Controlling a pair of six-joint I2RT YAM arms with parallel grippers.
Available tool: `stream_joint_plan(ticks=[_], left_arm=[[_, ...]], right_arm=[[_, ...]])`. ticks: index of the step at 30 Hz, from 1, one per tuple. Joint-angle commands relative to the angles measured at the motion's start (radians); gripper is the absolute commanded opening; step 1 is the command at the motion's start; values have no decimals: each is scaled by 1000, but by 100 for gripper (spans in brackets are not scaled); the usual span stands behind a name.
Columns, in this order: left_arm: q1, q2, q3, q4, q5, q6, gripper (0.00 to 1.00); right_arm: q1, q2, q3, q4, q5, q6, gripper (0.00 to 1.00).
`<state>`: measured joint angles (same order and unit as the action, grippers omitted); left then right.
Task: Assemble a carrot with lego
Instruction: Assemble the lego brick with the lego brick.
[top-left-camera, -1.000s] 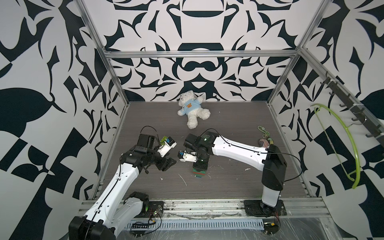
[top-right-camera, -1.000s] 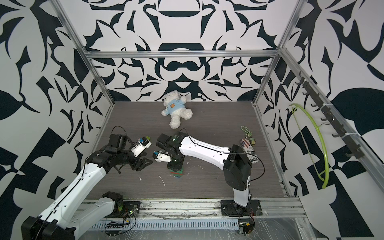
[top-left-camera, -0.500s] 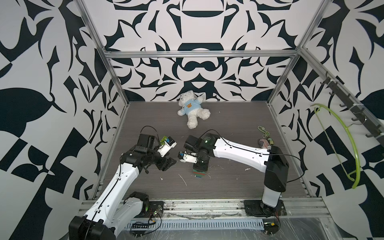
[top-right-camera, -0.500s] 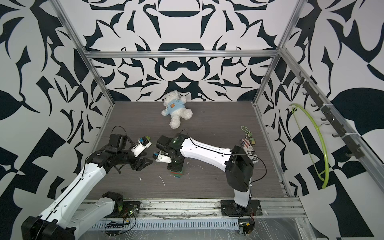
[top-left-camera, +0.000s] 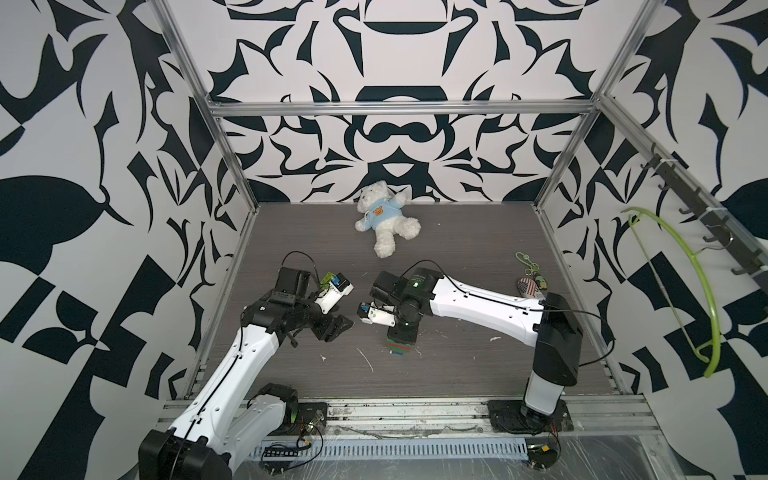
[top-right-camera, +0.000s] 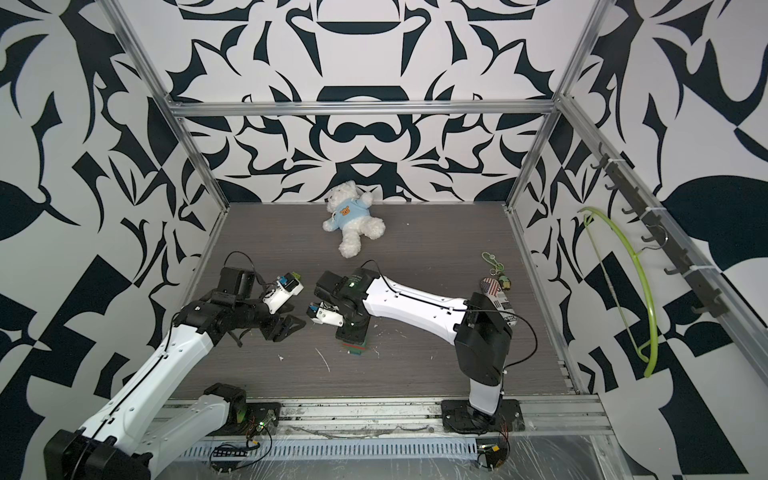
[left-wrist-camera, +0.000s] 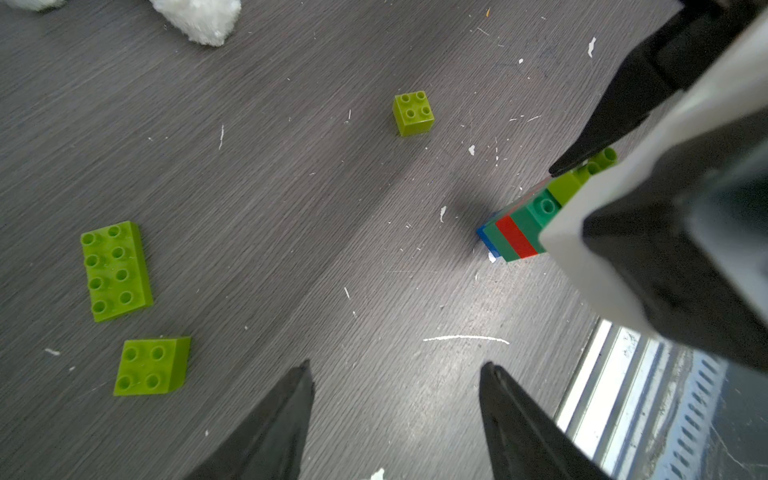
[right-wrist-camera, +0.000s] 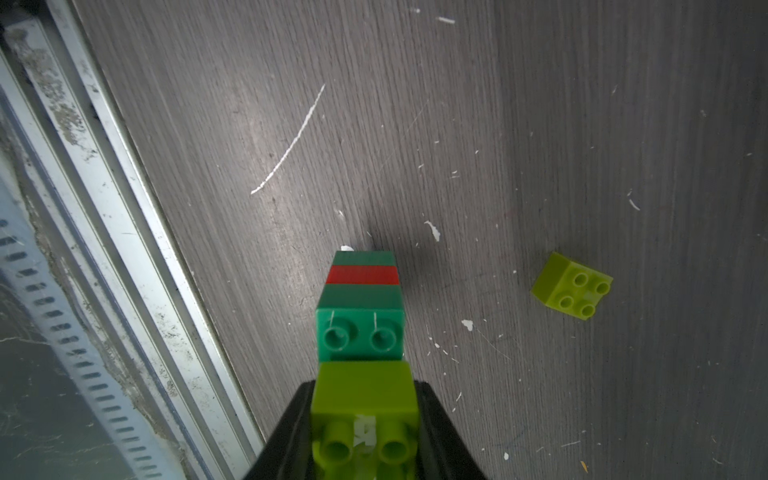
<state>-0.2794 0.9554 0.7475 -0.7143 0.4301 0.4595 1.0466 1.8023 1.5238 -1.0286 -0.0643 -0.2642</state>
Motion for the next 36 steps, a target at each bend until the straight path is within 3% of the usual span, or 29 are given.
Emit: stream_joint_plan(ticks=[1, 23, 36], left_arm=[[5, 2, -10, 6, 11, -11, 70], [5, 12, -10, 10, 12, -19, 70], [5, 13, -11, 13, 10, -24, 70]], right_arm=[[-5, 12, 19, -44, 7, 6, 34], [-5, -1, 56, -37, 23, 85, 39], [6, -3, 59, -42, 75, 226, 38]])
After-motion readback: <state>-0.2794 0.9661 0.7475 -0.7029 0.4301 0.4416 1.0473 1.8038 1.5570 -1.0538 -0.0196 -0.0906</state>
